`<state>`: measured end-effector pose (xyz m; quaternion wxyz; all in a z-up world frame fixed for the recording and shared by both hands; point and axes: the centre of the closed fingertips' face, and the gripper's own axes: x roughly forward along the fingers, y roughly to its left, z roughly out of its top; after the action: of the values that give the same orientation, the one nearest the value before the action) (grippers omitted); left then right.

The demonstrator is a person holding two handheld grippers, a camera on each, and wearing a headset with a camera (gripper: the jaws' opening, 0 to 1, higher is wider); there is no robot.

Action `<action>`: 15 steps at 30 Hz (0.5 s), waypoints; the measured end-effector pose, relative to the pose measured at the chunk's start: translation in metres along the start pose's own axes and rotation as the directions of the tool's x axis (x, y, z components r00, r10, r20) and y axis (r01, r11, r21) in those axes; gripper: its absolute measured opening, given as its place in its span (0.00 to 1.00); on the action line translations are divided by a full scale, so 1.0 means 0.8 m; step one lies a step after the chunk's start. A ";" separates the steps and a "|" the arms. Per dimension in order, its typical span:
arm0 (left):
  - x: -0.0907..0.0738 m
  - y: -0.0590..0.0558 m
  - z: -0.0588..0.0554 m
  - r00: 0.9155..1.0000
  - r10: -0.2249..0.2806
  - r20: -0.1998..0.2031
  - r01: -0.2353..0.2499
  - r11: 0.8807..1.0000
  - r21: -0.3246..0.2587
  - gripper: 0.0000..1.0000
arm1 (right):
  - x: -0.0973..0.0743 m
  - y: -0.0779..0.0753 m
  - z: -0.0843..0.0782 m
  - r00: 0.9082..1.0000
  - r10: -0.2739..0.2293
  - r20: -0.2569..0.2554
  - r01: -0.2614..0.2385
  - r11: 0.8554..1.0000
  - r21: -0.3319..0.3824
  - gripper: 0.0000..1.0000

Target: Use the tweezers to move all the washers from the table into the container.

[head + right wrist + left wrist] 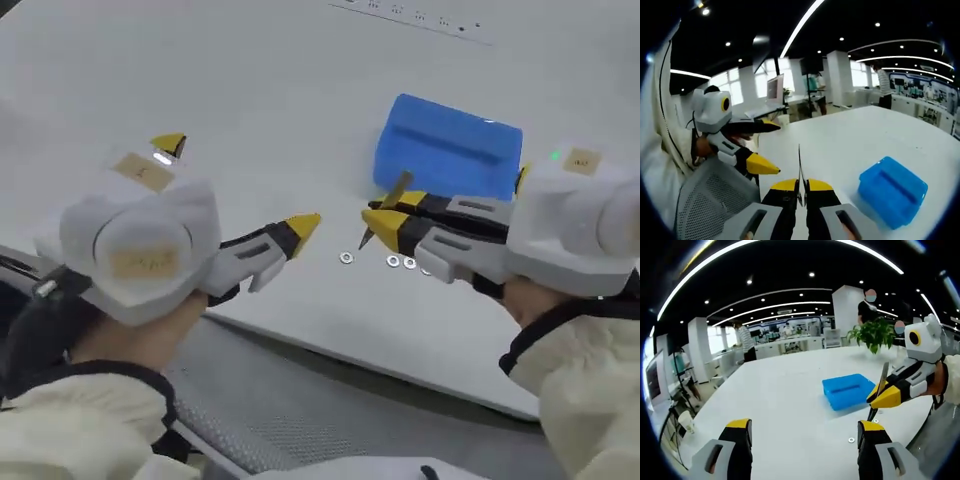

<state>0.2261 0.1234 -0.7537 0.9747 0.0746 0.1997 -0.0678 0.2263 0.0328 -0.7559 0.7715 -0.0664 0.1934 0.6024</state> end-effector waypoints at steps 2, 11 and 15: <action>0.004 -0.001 -0.002 1.000 0.004 -0.009 -0.004 1.000 0.025 0.90 | 0.004 -0.004 0.000 1.000 -0.013 0.012 0.013 1.000 0.003 0.02; 0.012 0.005 -0.049 0.983 -0.052 -0.173 0.037 0.995 -0.091 0.83 | 0.022 -0.024 -0.026 0.999 -0.036 0.002 0.035 0.998 0.046 0.03; 0.016 0.004 -0.050 0.984 -0.076 -0.164 0.052 0.988 -0.145 0.86 | 0.032 -0.027 -0.041 0.999 -0.049 -0.017 0.050 0.998 0.034 0.03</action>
<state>0.2232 0.1323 -0.7946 0.9543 0.0047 0.2882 -0.0785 0.2448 0.0390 -0.7980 0.7855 -0.0629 0.2085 0.5792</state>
